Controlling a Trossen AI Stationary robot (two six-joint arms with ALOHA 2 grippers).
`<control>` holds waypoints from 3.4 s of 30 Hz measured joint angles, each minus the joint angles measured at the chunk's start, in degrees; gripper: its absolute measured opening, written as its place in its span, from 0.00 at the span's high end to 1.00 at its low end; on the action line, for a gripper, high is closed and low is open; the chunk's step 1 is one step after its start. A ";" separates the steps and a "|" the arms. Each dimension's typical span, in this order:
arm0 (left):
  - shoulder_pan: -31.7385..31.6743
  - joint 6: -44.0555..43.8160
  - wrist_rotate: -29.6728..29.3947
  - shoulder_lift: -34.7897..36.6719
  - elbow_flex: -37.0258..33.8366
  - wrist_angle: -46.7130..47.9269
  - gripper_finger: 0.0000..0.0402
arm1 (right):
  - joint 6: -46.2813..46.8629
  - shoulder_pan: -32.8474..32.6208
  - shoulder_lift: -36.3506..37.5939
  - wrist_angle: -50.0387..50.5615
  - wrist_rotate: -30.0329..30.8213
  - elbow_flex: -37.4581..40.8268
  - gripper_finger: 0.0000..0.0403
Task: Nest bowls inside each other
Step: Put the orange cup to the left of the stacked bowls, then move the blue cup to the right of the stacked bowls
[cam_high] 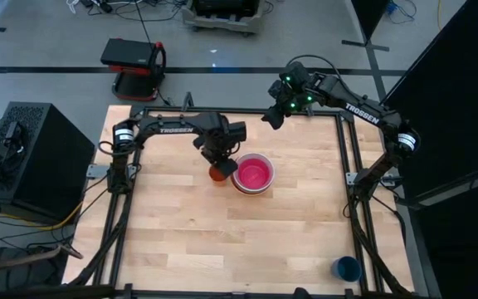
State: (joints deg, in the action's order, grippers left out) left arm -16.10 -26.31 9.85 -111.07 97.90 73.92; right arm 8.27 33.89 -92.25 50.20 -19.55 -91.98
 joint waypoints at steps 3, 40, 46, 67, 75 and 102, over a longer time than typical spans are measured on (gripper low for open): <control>-0.04 1.25 -3.67 0.00 4.97 3.40 0.62 | 0.02 0.00 0.00 -0.47 -0.06 0.00 0.57; 0.09 15.40 0.45 28.43 -14.11 -37.82 0.84 | -0.19 -16.30 29.73 3.70 -13.73 11.52 0.91; 0.12 12.37 1.16 31.55 -18.77 -41.58 0.84 | -0.87 -24.27 31.47 13.12 -11.57 14.67 0.96; 1.24 7.45 0.05 34.51 -23.22 -47.48 0.85 | 12.57 -57.59 34.90 24.09 22.20 20.66 1.00; 1.46 6.99 -1.01 34.49 -23.22 -47.47 0.85 | 24.25 -68.44 39.76 20.13 21.25 30.00 1.00; 1.64 4.99 -4.30 33.98 -23.21 -47.48 0.87 | 38.89 -94.83 33.06 6.49 17.96 41.89 0.99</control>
State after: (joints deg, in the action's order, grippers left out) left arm -14.46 -21.32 5.54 -77.08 74.68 26.44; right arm 47.16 -60.94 -59.19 56.69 -1.59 -50.10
